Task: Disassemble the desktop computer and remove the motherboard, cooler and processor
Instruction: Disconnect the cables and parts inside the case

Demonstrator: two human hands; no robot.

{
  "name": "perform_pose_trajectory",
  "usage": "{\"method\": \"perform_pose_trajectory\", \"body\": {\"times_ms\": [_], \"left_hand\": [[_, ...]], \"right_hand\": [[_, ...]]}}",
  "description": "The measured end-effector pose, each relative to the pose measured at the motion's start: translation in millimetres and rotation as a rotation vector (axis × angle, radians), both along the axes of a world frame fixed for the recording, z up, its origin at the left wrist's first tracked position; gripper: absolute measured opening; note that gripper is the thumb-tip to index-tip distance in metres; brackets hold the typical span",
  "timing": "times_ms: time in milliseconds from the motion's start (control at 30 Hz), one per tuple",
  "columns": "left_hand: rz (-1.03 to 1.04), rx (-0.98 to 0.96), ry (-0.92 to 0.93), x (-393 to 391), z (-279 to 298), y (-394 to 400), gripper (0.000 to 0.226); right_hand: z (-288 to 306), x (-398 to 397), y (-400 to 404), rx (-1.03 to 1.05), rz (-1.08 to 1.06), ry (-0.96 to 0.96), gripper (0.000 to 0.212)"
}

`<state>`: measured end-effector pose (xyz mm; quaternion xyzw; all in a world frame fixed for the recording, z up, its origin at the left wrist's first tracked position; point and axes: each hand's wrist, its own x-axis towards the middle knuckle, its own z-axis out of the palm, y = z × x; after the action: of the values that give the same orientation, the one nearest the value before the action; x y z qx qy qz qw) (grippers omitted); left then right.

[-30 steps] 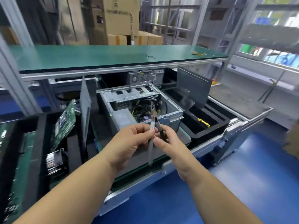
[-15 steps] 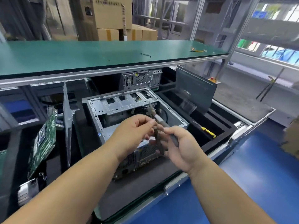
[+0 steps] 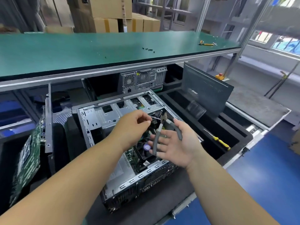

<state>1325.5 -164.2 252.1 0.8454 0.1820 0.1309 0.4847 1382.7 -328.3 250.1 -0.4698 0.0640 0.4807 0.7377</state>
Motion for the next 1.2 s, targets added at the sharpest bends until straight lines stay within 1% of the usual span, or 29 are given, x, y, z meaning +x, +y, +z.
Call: {"method": "perform_pose_trajectory", "body": {"times_ms": [100,267,367,467,567,767,967,1200], "left_hand": [[0.013,0.043,0.016,16,-10,2,0.011],[0.033,0.190,0.004,41,-22,2,0.014],[0.016,0.339,0.049,58,-28,1,0.020],[-0.016,0.558,0.136,76,-33,0,0.029],[-0.024,0.654,0.204,89,-40,-1,0.031],[0.043,0.696,0.173,104,-52,1,0.020],[0.036,0.657,0.145,111,-61,6,0.012],[0.038,0.627,0.136,114,-66,9,0.004]], "right_hand": [[-9,13,2,-0.030,0.033,0.023,0.072],[-13,30,3,-0.041,0.074,0.089,0.070],[-16,36,3,-0.059,0.115,0.120,0.068],[-20,42,3,-0.072,0.149,0.146,0.068],[-24,47,2,-0.086,0.167,0.155,0.068],[-26,54,1,-0.112,0.179,0.134,0.062],[-28,58,1,-0.138,0.176,0.097,0.055],[-29,58,2,-0.159,0.133,0.087,0.055]]}}
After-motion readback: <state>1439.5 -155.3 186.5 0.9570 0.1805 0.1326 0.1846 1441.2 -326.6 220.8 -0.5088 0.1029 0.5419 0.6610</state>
